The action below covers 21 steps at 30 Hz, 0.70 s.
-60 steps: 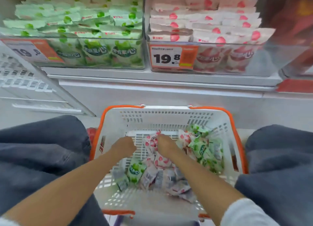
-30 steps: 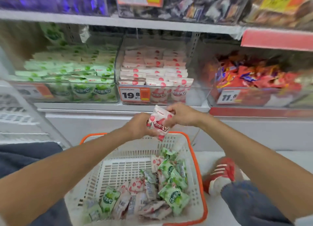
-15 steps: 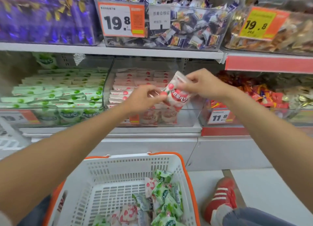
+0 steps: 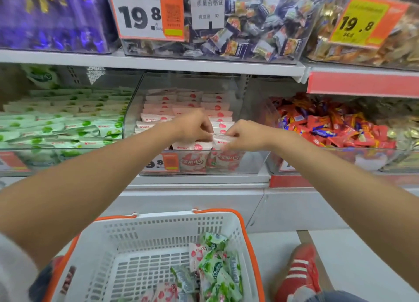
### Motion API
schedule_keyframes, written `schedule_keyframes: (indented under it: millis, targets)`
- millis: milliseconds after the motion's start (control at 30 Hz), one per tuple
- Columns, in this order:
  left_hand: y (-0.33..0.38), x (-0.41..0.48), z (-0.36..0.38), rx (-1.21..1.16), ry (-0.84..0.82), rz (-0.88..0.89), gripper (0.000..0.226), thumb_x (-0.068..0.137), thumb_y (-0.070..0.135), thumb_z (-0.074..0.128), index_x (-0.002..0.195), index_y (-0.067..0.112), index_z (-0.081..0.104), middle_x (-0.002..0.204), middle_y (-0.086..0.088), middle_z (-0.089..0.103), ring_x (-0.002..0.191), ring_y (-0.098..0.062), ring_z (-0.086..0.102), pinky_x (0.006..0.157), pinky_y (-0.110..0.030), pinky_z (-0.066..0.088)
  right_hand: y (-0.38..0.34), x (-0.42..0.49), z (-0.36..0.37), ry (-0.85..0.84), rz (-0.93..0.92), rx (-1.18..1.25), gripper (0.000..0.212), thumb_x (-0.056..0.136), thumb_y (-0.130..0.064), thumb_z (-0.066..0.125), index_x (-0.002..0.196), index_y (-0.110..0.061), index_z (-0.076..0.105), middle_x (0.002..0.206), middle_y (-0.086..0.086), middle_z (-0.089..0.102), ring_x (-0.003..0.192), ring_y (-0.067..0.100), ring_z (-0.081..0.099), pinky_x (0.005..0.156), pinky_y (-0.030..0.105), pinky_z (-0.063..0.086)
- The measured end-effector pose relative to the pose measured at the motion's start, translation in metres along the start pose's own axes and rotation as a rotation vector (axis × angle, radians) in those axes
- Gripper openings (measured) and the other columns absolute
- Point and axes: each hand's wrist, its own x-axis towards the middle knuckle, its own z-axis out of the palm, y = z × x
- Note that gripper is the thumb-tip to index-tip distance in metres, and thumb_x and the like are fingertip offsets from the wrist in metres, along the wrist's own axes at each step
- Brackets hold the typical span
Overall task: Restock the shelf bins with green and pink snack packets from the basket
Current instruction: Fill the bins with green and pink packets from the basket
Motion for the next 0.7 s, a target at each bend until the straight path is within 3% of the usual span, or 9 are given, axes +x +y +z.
schedule_keyframes:
  millis: [67,200,300,433,533,600,700]
  targets:
    - [-0.003,-0.001,0.002,-0.123,0.034,-0.02,0.009,0.089,0.02,0.07,0.09,0.014,0.077,0.085,0.001,0.074,0.071,-0.009,0.066,0.068,-0.024,0.053,-0.003,0.006,-0.003,-0.072,0.05,0.068,0.05,0.092,-0.031,0.063,0.054,-0.017,0.034,0.057,-0.003,0.029,0.055,0.013,0.029,0.057,0.027,0.03]
    - [-0.006,-0.002,0.006,-0.244,0.077,-0.034,0.01,0.088,0.02,0.072,0.084,0.012,0.077,0.065,0.004,0.067,0.046,0.003,0.052,0.048,-0.011,0.04,-0.01,0.019,0.004,-0.141,0.161,0.038,0.047,0.095,-0.036,0.057,0.056,-0.017,0.04,0.063,-0.004,0.038,0.062,0.016,0.036,0.071,0.031,0.036]
    - [-0.007,-0.003,0.007,-0.27,0.085,-0.045,0.011,0.088,0.02,0.072,0.084,0.012,0.078,0.071,-0.005,0.072,0.051,-0.004,0.055,0.05,-0.015,0.043,-0.016,0.021,0.005,-0.156,0.198,-0.005,0.044,0.095,-0.038,0.056,0.059,-0.016,0.042,0.065,-0.003,0.04,0.062,0.016,0.036,0.07,0.031,0.035]
    - [-0.004,-0.008,0.005,-0.32,0.166,-0.004,0.012,0.09,0.023,0.069,0.083,0.015,0.074,0.084,-0.007,0.072,0.069,-0.018,0.063,0.066,-0.034,0.053,-0.014,0.018,-0.007,-0.108,0.128,0.012,0.042,0.089,-0.032,0.065,0.054,-0.014,0.049,0.055,-0.004,0.037,0.056,0.015,0.034,0.061,0.028,0.033]
    - [-0.002,-0.019,0.004,-0.269,0.158,0.033,0.014,0.089,0.025,0.07,0.083,0.012,0.074,0.082,-0.003,0.072,0.068,-0.01,0.062,0.066,-0.031,0.051,-0.015,0.019,0.005,-0.035,0.039,0.005,0.042,0.089,-0.023,0.065,0.05,-0.013,0.053,0.053,0.0,0.033,0.051,0.013,0.028,0.055,0.027,0.03]
    - [-0.001,-0.027,0.006,-0.223,0.113,0.039,0.016,0.085,0.031,0.073,0.079,0.016,0.075,0.076,0.001,0.072,0.067,-0.008,0.062,0.066,-0.03,0.051,-0.015,0.018,0.011,-0.009,0.019,-0.001,0.048,0.09,-0.026,0.066,0.044,-0.016,0.054,0.052,0.0,0.031,0.051,0.014,0.025,0.052,0.027,0.028]
    - [-0.001,-0.033,0.011,-0.119,0.1,0.048,0.02,0.082,0.04,0.075,0.079,0.02,0.074,0.071,0.004,0.069,0.065,-0.01,0.06,0.066,-0.032,0.051,-0.016,0.01,0.003,0.048,0.041,0.139,0.029,0.086,-0.028,0.07,0.064,-0.009,0.072,0.058,0.011,0.053,0.056,0.012,0.042,0.056,0.029,0.042]
